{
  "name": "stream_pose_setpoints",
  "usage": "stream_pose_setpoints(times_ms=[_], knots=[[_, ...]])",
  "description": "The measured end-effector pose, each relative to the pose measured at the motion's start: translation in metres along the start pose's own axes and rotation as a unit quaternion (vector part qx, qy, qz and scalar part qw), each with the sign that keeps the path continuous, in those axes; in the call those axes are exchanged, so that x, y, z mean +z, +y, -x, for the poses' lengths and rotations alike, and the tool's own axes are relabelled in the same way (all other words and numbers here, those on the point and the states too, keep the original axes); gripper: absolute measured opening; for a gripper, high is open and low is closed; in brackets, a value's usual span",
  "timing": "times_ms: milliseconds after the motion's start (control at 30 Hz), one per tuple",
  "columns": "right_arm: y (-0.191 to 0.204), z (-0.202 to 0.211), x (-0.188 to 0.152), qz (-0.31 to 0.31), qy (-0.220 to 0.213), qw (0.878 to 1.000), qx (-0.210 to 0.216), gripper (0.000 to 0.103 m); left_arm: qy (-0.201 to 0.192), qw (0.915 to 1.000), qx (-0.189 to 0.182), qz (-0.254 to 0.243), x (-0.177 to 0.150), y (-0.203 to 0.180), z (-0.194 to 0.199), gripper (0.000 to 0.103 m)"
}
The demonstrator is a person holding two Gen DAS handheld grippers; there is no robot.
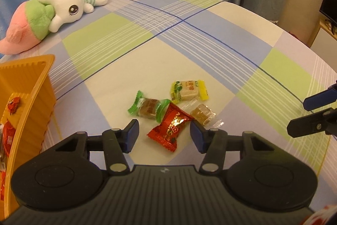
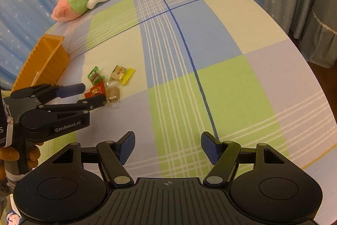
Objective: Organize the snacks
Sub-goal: 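Lower the left gripper onto the red wrapped candy and grasp it, then grasp the clear-wrapped brown candy with the right gripper while the left holds the red candy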
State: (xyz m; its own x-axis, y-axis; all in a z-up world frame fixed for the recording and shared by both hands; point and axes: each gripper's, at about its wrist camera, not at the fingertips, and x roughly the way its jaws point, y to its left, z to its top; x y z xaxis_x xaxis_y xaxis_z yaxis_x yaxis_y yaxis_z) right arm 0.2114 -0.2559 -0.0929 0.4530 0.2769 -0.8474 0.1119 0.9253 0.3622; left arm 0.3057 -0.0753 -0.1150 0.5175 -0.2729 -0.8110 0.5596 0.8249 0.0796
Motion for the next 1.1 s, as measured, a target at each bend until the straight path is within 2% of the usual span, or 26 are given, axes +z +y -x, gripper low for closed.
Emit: stream_pose_setpoints(times_ms=[100, 167, 233, 567, 700, 933, 1000, 1033, 1100], knots=[[-0.004, 0.000, 0.000, -0.007, 0.000, 1.000, -0.004, 0.069, -0.001, 1.0000, -0.009, 0.000, 0.003, -0.001, -0.003, 0.040], [-0.006, -0.001, 0.001, -0.011, -0.001, 1.000, -0.006, 0.069, -0.001, 0.9999, -0.016, 0.002, 0.005, -0.001, -0.004, 0.027], [-0.007, -0.001, 0.002, -0.015, -0.004, 1.000, -0.008, 0.069, -0.001, 0.9998, -0.021, 0.002, 0.006, -0.003, -0.004, 0.023], [0.011, -0.011, 0.015, 0.019, -0.033, 0.999, 0.016, 0.069, 0.013, 0.9989, -0.007, 0.044, -0.010, 0.007, 0.011, 0.021], [0.029, -0.023, 0.022, 0.049, -0.036, 0.997, 0.037, 0.069, 0.024, 0.9962, 0.020, 0.081, -0.022, 0.025, 0.020, 0.021], [0.066, -0.048, 0.030, 0.117, -0.040, 0.991, 0.051, 0.068, 0.042, 0.9862, 0.065, 0.146, -0.043, 0.057, 0.035, 0.021], [0.075, -0.054, 0.031, 0.129, -0.043, 0.989, 0.050, 0.062, 0.044, 0.9842, 0.074, 0.155, -0.048, 0.062, 0.040, 0.021], [0.078, -0.058, 0.032, 0.135, -0.043, 0.989, 0.051, 0.055, 0.044, 0.9832, 0.079, 0.158, -0.050, 0.064, 0.043, 0.021], [0.085, -0.065, 0.034, 0.143, -0.037, 0.988, 0.050, 0.052, 0.045, 0.9815, 0.084, 0.166, -0.053, 0.067, 0.048, 0.020]])
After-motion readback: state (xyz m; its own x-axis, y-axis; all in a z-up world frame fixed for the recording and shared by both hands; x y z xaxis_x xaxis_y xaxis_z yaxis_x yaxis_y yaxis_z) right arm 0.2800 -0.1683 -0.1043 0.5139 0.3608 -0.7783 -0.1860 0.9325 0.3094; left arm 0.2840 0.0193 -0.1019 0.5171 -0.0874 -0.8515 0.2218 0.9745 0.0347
